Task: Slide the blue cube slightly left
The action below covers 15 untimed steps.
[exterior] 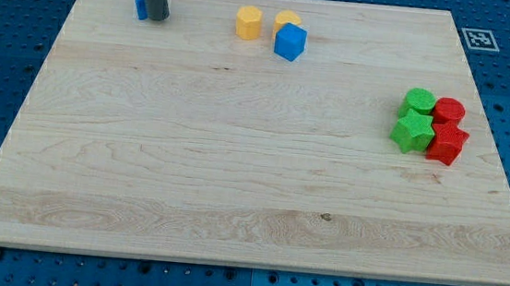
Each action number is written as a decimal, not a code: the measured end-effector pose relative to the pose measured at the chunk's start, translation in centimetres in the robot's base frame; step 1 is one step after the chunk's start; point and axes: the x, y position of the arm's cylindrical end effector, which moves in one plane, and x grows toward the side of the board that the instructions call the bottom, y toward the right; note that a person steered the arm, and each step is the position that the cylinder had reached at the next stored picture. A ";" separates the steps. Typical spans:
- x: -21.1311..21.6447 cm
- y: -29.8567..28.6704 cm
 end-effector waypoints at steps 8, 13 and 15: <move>8.7 27.6; 4.9 22.7; 4.9 17.1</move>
